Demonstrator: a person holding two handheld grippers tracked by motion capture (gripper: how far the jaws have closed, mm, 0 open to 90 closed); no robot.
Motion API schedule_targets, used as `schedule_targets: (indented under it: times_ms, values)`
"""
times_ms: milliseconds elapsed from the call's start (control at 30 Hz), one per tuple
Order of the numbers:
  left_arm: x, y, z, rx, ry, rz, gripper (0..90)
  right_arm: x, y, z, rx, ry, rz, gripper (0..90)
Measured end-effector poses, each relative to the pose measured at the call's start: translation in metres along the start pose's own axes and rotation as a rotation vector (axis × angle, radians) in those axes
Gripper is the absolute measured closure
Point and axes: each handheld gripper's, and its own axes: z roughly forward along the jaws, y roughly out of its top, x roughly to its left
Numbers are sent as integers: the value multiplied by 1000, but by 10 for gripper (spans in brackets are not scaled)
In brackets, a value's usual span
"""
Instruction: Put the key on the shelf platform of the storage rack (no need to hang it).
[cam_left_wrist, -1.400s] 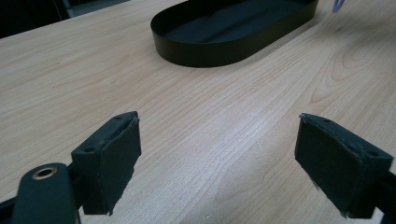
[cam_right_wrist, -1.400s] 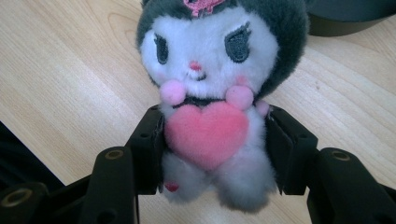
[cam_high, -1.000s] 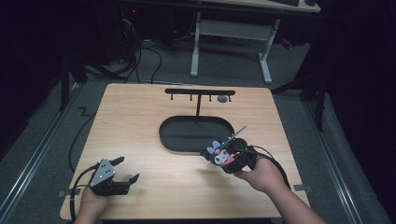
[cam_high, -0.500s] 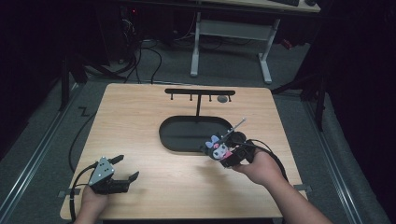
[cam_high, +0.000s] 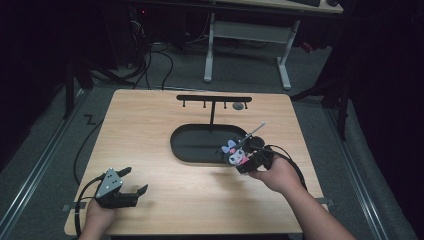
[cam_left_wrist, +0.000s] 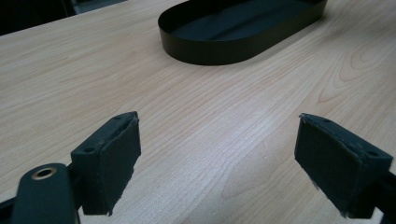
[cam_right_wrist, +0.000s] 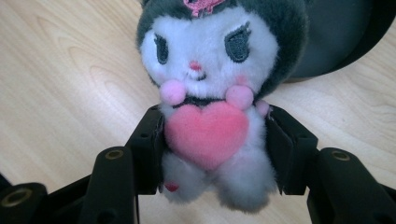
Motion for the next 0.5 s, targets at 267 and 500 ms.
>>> schedule_targets:
  times_ms: [267, 500]
  values:
    - [-1, -3, -6, 0, -7, 8, 149, -7, 18, 9, 12, -28, 11, 459]
    - [0, -4, -6, 0, -10, 0, 150, -15, 39, 15, -5, -16, 23, 459]
